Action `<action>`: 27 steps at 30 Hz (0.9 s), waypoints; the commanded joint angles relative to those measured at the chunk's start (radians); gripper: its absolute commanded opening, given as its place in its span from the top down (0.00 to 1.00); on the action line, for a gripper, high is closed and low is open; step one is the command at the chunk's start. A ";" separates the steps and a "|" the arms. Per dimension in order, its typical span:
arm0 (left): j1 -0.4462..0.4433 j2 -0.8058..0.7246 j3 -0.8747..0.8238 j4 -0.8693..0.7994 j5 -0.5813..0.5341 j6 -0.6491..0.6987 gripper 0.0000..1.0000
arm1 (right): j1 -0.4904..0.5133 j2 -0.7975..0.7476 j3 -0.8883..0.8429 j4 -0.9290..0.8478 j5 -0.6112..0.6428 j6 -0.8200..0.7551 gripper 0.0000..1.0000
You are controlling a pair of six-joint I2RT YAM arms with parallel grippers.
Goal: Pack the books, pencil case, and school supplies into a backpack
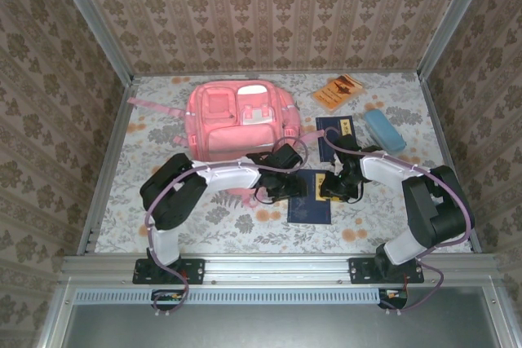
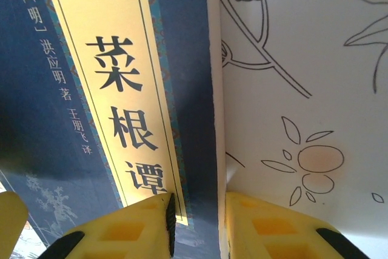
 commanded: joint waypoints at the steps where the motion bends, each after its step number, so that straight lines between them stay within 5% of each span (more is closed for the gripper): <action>1: -0.001 0.020 0.018 0.135 0.140 0.028 0.48 | 0.003 0.018 -0.025 0.029 -0.056 0.020 0.72; 16: 0.026 -0.110 -0.082 0.420 0.313 0.002 0.56 | 0.000 -0.071 -0.059 0.033 -0.030 0.064 0.69; 24: 0.032 -0.064 -0.029 0.246 0.248 0.053 0.61 | 0.000 -0.063 -0.060 0.047 -0.027 0.077 0.69; 27: 0.039 -0.068 -0.009 0.172 0.210 0.085 0.70 | 0.001 -0.073 -0.056 0.038 -0.009 0.079 0.67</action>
